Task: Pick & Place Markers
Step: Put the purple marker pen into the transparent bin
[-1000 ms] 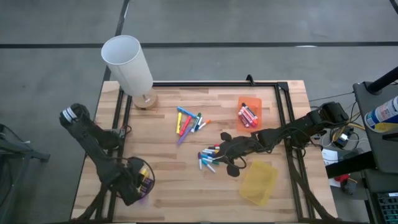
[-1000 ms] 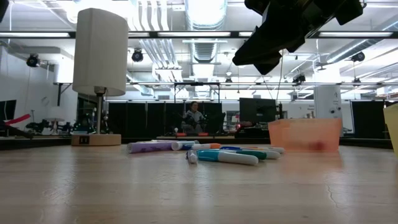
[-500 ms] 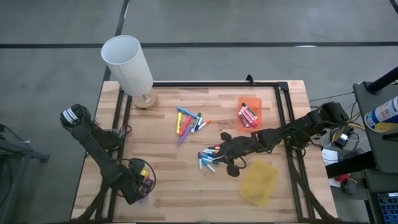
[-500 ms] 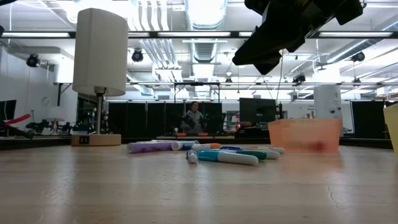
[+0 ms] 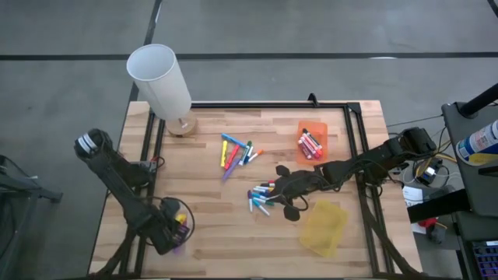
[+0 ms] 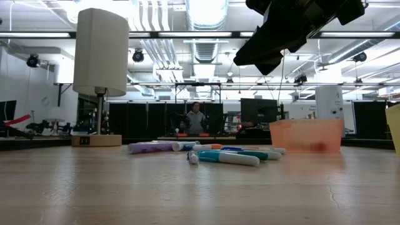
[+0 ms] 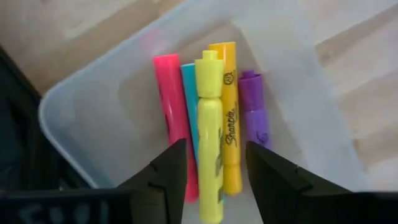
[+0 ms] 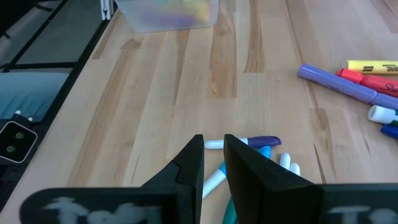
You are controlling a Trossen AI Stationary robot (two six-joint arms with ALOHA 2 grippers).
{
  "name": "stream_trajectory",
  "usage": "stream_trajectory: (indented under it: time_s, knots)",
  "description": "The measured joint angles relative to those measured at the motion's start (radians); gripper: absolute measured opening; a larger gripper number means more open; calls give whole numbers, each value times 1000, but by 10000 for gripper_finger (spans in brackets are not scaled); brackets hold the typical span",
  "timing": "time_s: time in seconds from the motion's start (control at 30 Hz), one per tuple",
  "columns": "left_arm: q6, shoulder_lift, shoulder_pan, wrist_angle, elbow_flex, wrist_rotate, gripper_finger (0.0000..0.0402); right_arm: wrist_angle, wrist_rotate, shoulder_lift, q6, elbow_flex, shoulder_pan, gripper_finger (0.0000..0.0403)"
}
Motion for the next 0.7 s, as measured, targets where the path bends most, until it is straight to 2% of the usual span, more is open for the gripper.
stream_trajectory:
  time_s: [0.1,0.43,0.53,0.7]
  knots:
    - [25,-35,10,-53,38,-35,155,0,0,0,0,0,0,57]
    - [147,-148,104,-92,81,-296,156,0,0,0,0,0,0,57]
    - [245,-168,176,-75,81,-328,156,0,0,0,0,0,0,57]
    - [506,-169,335,29,80,-318,156,0,0,0,0,0,0,57]
